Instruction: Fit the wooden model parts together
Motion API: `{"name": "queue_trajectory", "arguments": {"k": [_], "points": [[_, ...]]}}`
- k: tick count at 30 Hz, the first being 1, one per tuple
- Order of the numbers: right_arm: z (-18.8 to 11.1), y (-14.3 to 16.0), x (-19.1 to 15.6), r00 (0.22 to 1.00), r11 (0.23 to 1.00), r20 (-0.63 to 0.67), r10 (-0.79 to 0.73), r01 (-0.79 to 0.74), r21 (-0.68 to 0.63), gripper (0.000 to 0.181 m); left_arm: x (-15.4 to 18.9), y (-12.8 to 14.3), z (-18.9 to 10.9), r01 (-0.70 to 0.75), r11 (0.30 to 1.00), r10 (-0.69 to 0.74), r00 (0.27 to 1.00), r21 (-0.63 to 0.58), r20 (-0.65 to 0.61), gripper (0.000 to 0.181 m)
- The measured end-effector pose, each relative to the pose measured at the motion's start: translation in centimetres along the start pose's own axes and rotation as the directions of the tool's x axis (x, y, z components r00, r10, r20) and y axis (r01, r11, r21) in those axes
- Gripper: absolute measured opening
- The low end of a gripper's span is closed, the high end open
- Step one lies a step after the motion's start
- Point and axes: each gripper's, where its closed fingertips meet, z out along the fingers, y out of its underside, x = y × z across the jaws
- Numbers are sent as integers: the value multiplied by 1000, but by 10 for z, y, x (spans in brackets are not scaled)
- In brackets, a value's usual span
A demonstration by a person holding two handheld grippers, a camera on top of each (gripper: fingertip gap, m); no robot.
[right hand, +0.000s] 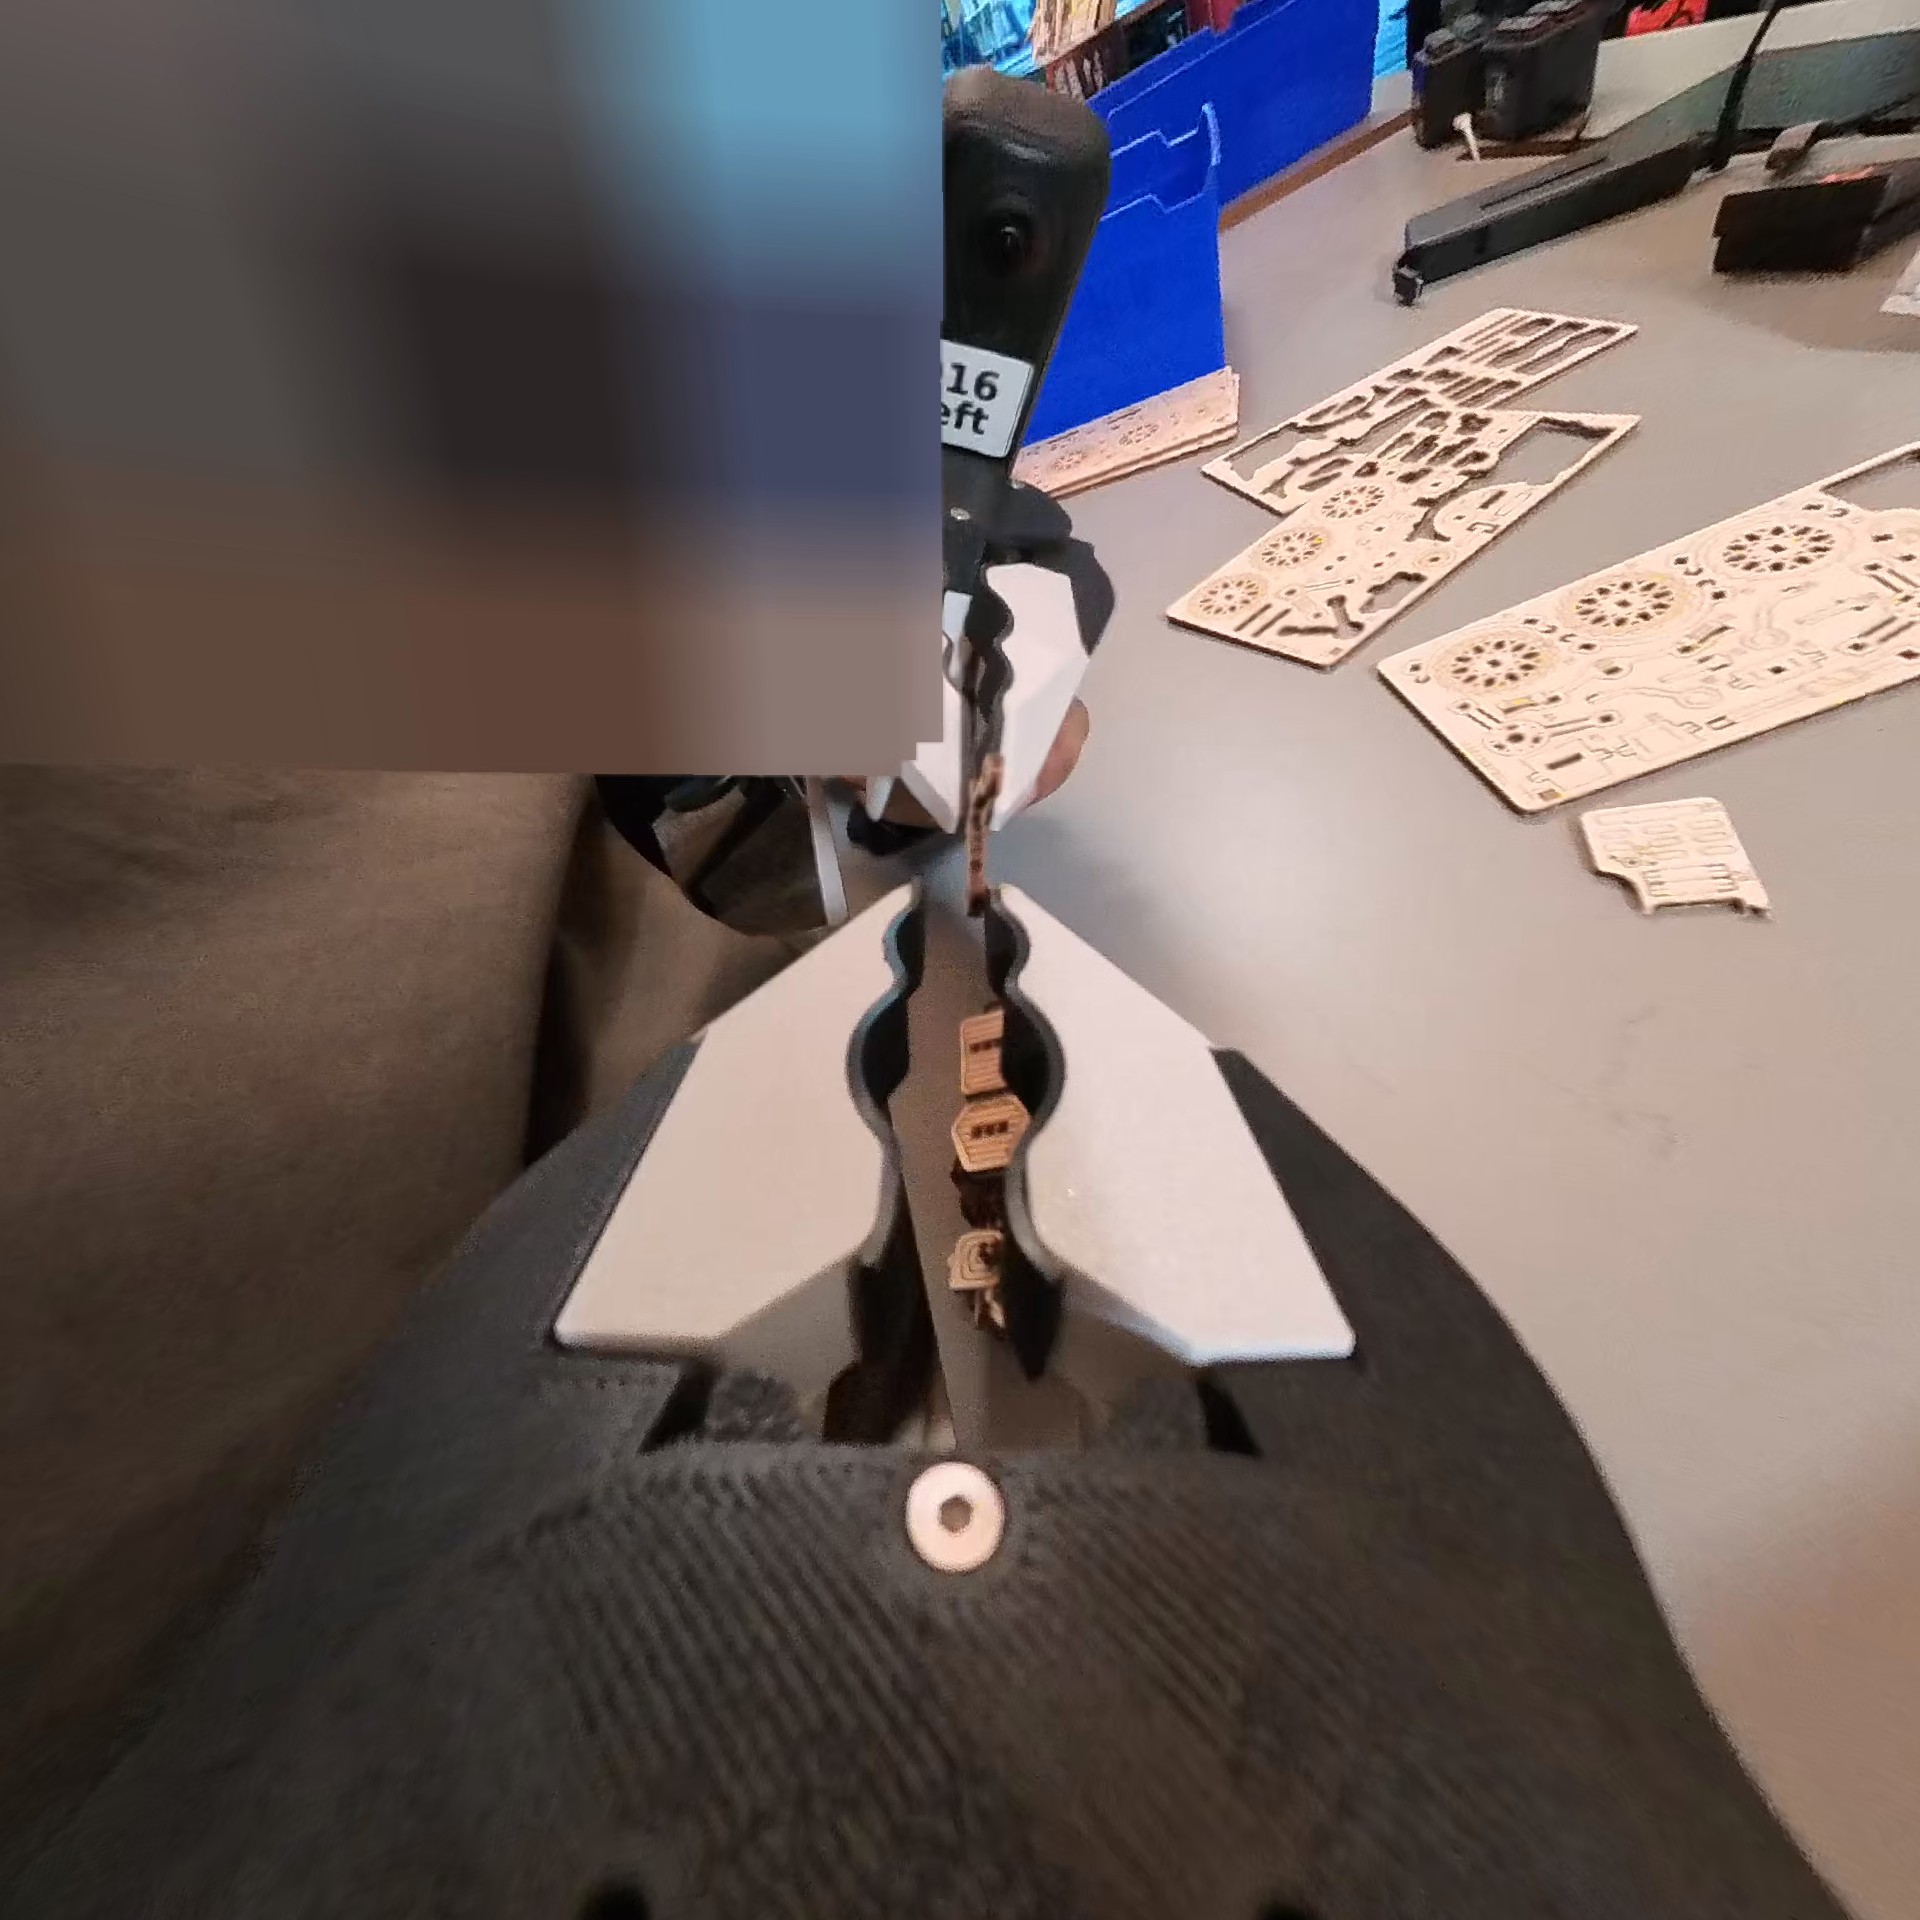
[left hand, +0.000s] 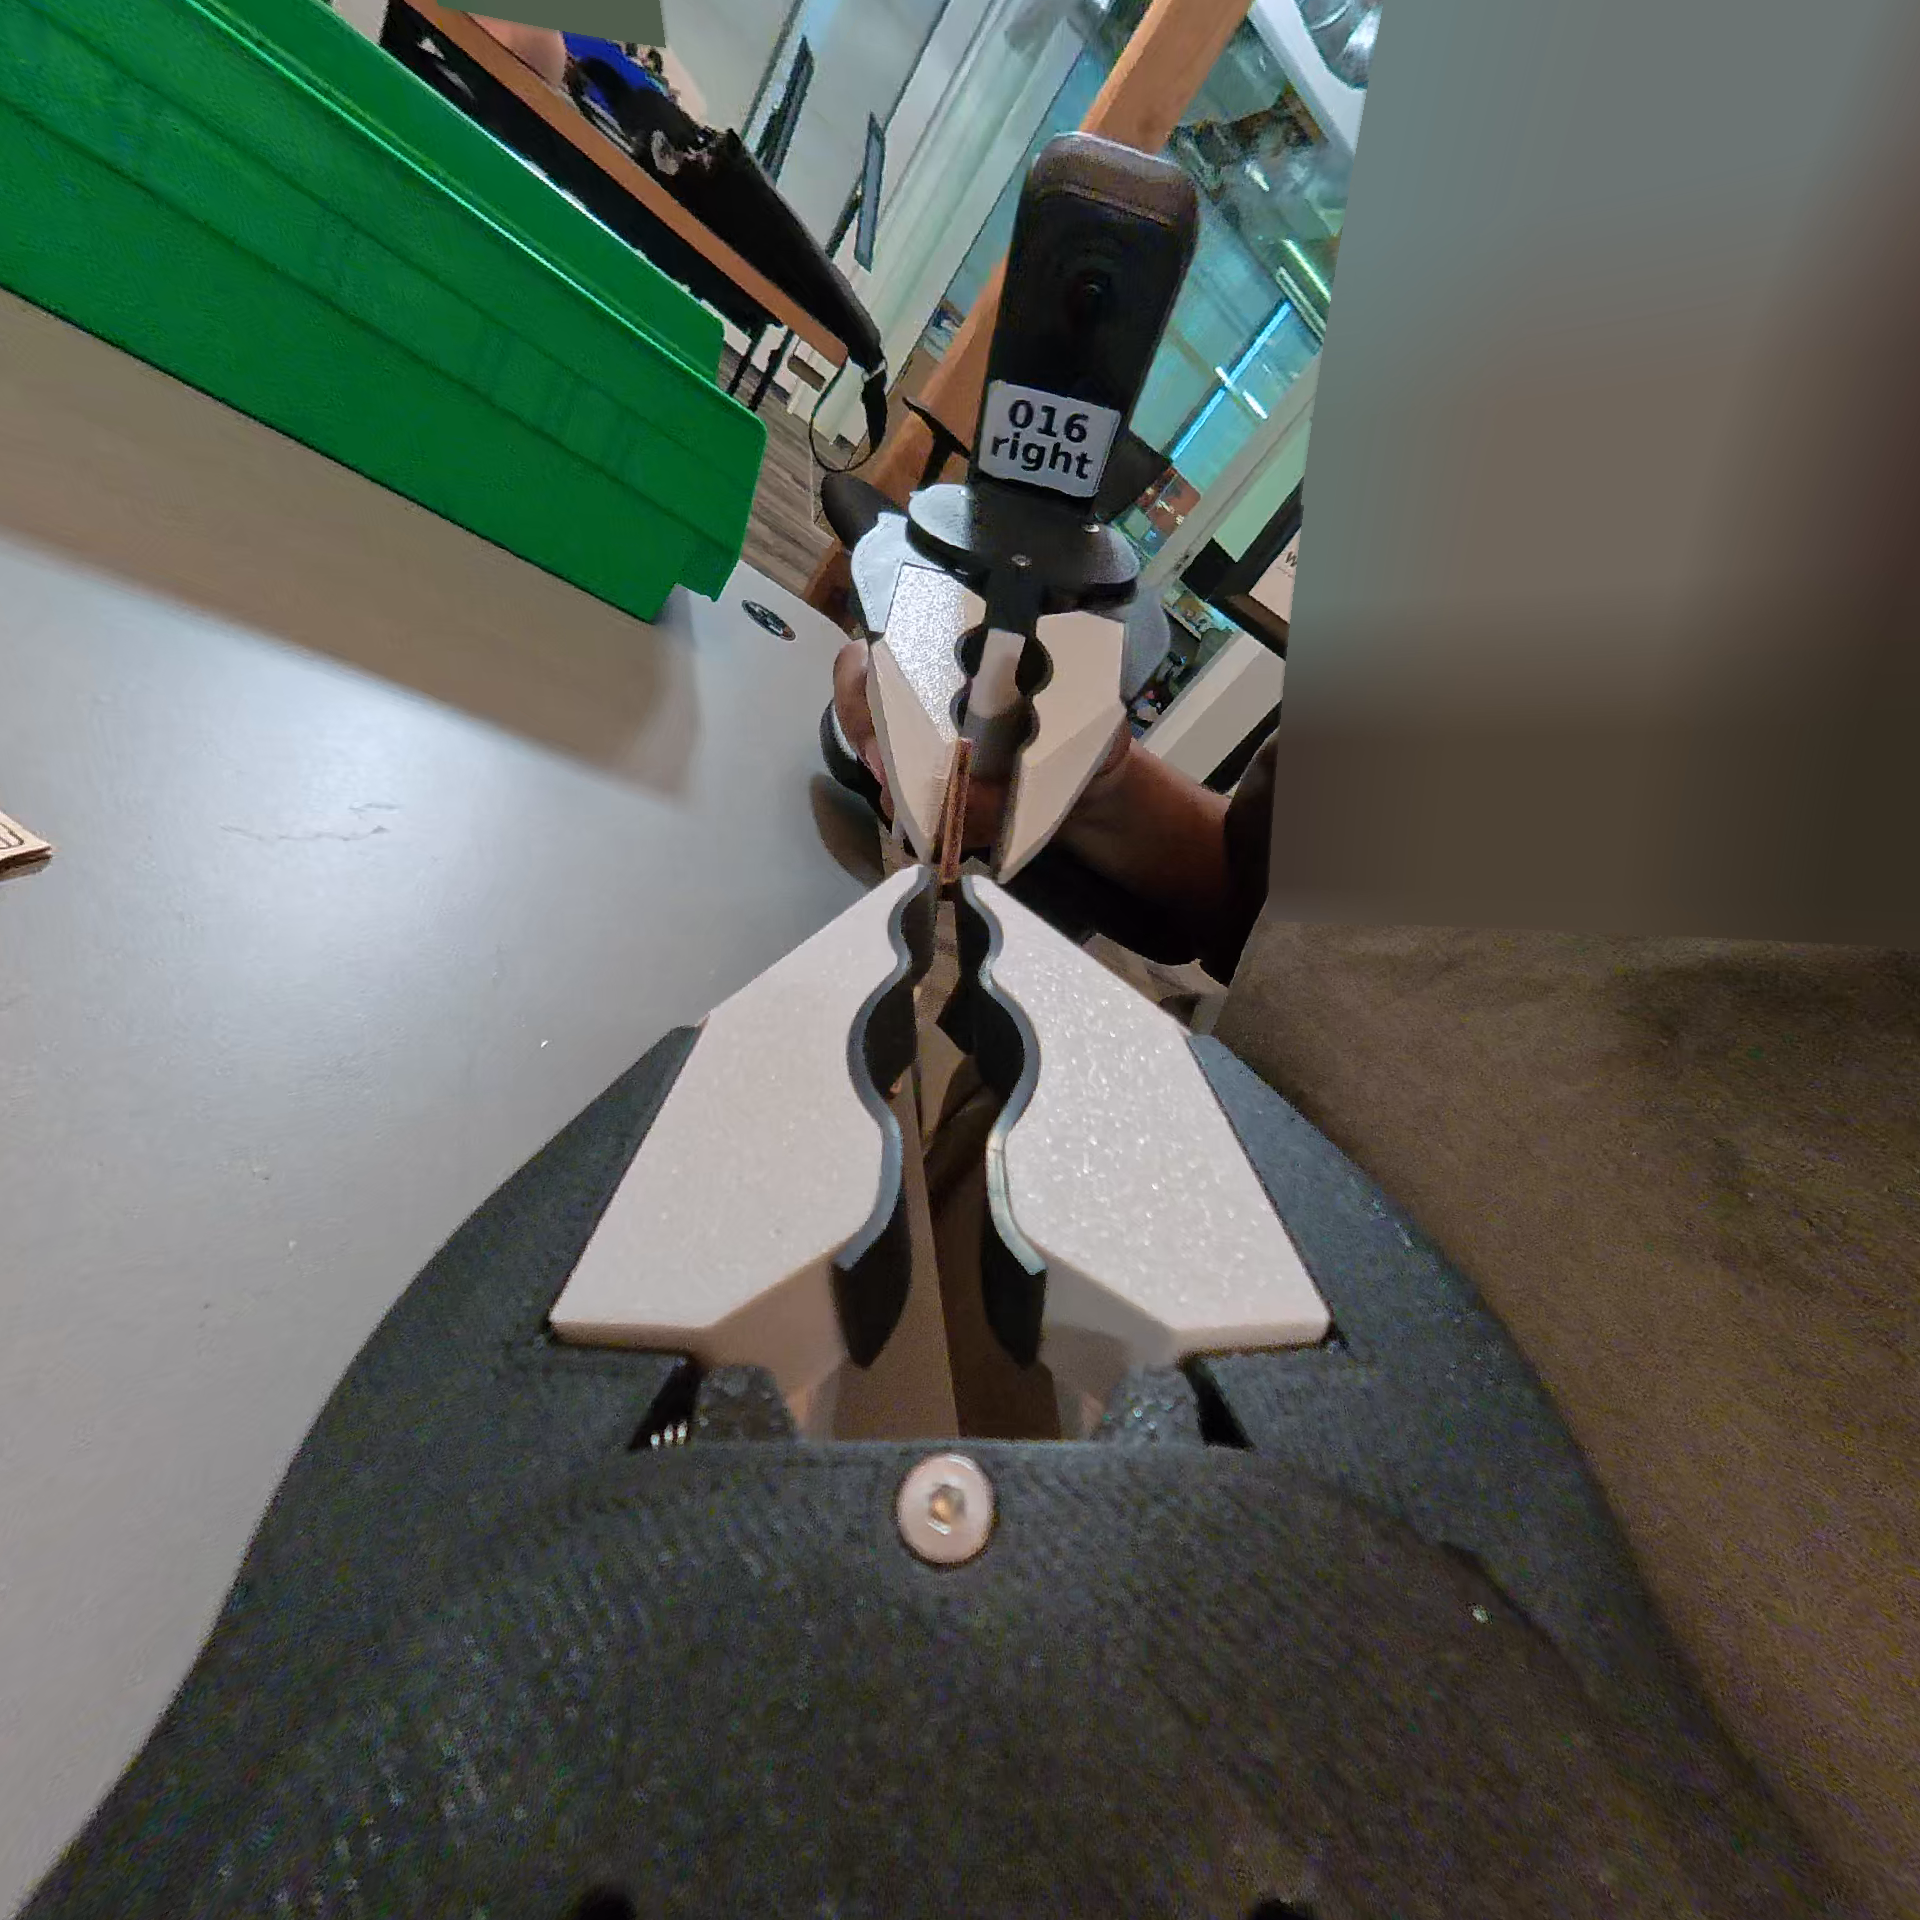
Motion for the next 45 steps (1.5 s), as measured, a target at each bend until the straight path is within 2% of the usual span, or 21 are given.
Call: {"name": "queue_trajectory", "arguments": {"k": [4, 9, 13, 17, 19, 23, 27, 30, 34, 38, 40, 43, 45], "points": [[-1, 0, 2, 1000, 1000, -9, 1, -1, 3, 1, -1, 4, 2, -13, 1000, 13, 1000, -20, 11, 2], [-2, 0, 3, 997, 998, -46, -58, 58, -14, 1, -5, 10, 4, -21, 998, 23, 999, -58, 41, 2], [0, 11, 12, 987, 990, -110, -116, 106, -94, 1, -18, 29, 5, -25, 985, 44, 993, -171, 107, 3], [-6, 18, 22, 957, 964, -184, -224, 191, -185, 0, -22, 36, -3, -43, 973, 74, 989, -227, 128, 29], [-7, 20, 20, 953, 956, -171, -251, 217, -195, 1, -24, 42, -5, -33, 964, 71, 988, -263, 135, 42], [-5, 22, 16, 955, 951, -133, -265, 236, -199, 0, -24, 53, 0, -68, 938, 129, 979, -340, 160, 54], [-3, 23, 16, 965, 956, -102, -241, 219, -196, 0, -30, 59, 2, -92, 917, 187, 959, -387, 213, 53], [0, 29, 23, 967, 939, -47, -251, 232, -254, 0, -41, 60, -1, -60, 914, 185, 942, -401, 281, 44], [5, 37, 37, 979, 933, 17, -206, 201, -300, 0, -44, 67, -7, -97, 881, 254, 922, -463, 291, 43], [8, 36, 47, 983, 929, 21, -181, 178, -324, 1, -45, 73, -4, -140, 841, 330, 898, -522, 290, 45], [6, 31, 48, 989, 944, -43, -142, 123, -306, 0, -49, 71, -3, -160, 836, 362, 880, -525, 309, 46], [-4, 25, 58, 960, 957, -255, -112, 35, -287, 0, -55, 59, 0, -166, 863, 363, 861, -478, 357, 45], [-11, 23, 58, 932, 955, -344, -111, 4, -298, 0, -58, 50, 1, -166, 883, 345, 864, -439, 366, 45]]}}
